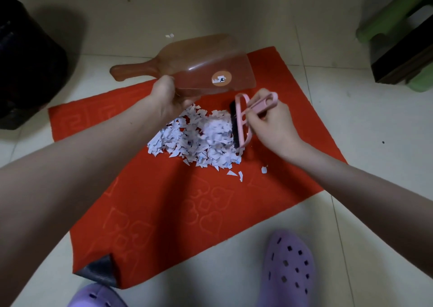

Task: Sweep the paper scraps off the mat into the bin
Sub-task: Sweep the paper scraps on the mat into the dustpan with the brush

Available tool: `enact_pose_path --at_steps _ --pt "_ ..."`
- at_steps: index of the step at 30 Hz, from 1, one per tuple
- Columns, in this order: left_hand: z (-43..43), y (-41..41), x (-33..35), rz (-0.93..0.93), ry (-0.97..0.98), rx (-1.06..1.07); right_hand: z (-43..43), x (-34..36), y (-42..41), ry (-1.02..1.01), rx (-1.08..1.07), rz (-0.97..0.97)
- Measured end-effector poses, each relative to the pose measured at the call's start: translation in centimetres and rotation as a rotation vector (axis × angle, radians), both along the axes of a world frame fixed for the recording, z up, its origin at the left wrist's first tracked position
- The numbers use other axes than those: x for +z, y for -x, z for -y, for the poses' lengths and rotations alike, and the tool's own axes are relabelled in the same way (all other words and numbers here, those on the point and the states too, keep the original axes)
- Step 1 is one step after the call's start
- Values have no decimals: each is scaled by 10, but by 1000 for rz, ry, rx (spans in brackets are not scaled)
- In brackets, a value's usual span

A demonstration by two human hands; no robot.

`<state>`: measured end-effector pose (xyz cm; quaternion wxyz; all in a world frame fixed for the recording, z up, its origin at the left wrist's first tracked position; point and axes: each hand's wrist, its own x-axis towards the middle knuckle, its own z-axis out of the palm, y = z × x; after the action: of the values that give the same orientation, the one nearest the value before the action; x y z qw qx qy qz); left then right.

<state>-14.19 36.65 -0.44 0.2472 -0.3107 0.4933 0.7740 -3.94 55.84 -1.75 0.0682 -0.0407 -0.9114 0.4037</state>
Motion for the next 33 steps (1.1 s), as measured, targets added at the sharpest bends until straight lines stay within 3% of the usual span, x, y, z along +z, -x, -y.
enact_pose_path --at_steps 2,6,9,15,19,23,28,33 --pt "0 0 -1 5 -7 0 -9 6 -5 -43 -17 2" --pt "2 2 -4 4 -4 11 -32 -6 -16 -312 -28 235" --pt "0 4 -6 4 -9 3 -34 -21 -29 -458 6 304" --pt "-5 3 -7 -3 2 -17 -1 -37 -50 -204 143 253" --pt "-3 2 -8 -11 -4 -20 0 -17 -37 3 9 62" --pt "-3 1 -10 -13 -3 -20 -28 -9 -28 -134 -88 42" --pt "-6 1 -14 -5 -6 -27 -58 -29 -31 -406 -88 188" --pt "-13 -4 -12 7 3 -37 -40 -41 -45 -280 17 220"
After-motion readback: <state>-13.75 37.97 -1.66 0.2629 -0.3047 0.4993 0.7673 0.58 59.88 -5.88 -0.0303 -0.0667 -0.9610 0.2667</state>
